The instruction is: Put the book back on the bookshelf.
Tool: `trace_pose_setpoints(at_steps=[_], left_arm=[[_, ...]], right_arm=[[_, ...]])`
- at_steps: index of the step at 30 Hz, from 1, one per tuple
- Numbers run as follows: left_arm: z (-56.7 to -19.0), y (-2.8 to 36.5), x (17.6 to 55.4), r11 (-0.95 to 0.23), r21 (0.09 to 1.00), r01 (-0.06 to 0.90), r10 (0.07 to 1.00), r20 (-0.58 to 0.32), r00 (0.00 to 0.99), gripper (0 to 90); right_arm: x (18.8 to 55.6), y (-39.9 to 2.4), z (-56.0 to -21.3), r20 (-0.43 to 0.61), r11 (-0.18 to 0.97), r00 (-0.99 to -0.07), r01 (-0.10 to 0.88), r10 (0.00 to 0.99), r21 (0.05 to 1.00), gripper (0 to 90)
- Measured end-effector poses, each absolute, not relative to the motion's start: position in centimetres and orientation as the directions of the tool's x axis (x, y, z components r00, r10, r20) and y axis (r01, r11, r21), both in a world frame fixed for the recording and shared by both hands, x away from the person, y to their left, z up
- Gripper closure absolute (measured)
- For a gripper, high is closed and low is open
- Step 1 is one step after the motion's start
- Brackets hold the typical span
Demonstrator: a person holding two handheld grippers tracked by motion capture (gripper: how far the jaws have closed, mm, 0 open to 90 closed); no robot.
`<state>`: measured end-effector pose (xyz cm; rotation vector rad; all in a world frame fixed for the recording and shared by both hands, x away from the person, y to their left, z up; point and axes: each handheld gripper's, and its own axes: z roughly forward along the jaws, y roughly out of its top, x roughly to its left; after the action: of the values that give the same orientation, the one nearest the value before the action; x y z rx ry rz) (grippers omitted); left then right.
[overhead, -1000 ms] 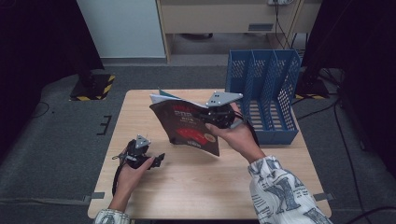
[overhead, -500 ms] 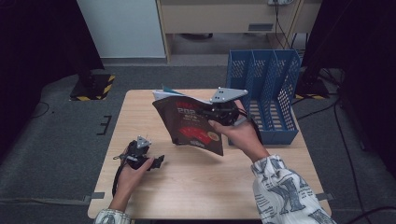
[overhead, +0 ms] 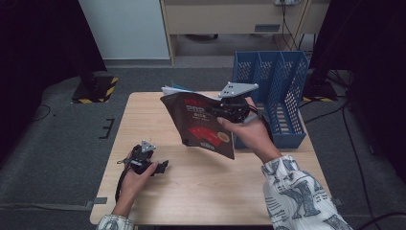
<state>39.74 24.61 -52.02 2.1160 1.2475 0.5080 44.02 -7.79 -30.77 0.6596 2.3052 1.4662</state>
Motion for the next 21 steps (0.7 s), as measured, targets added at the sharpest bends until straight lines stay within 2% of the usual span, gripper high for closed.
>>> trace_pose_setpoints(at_steps=[21], left_arm=[[-52.8, 24.5, 39.8, -0.387, 0.649, 0.655, 0.877, 0.039, 0.480, 5.7]], right_arm=[[44.7, -8.9, -25.7, -0.009, 0.334, -0.819, 0.224, 0.574, 0.916, 87.1]])
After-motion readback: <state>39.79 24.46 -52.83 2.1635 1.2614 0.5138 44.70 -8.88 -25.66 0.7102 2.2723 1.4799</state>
